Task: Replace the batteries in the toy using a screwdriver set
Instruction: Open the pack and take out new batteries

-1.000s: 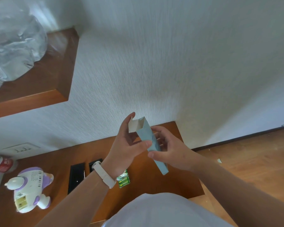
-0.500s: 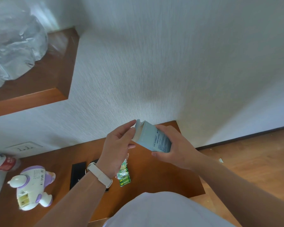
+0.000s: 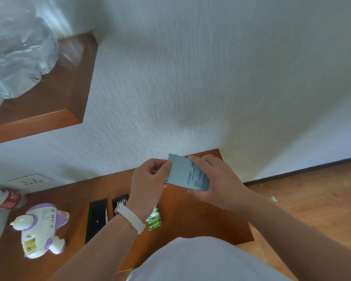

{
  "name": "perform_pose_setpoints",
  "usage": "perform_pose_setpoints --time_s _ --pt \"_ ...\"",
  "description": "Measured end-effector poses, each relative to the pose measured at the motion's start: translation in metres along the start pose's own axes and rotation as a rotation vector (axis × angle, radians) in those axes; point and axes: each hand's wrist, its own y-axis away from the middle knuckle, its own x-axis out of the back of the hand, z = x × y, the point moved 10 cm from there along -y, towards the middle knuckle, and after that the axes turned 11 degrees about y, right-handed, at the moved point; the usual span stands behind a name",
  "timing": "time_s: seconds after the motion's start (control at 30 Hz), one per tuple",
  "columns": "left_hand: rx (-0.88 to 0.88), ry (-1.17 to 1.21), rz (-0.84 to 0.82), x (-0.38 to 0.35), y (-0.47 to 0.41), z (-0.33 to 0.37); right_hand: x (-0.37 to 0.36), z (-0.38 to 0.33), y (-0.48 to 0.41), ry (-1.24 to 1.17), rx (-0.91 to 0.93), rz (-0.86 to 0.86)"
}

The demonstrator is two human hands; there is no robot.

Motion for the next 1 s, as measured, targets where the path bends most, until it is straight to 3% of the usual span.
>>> perform_pose_setpoints --time_s 0.37,0.63,1.0 --pt "-0.035 -0.108 -0.004 -0.006 0.005 -0.016 -0.01 0.001 -0.007 0.084 -0.048 0.023" --pt "0.13 0.253 0.077 0.003 -0.004 -0.043 -0.043 0.013 -0.002 -0.506 -0.213 -0.213" --pt "0.358 0.214 -0.001 -0.009 0.014 -0.127 -0.107 0.031 0.019 -0.701 -0.415 -0.291"
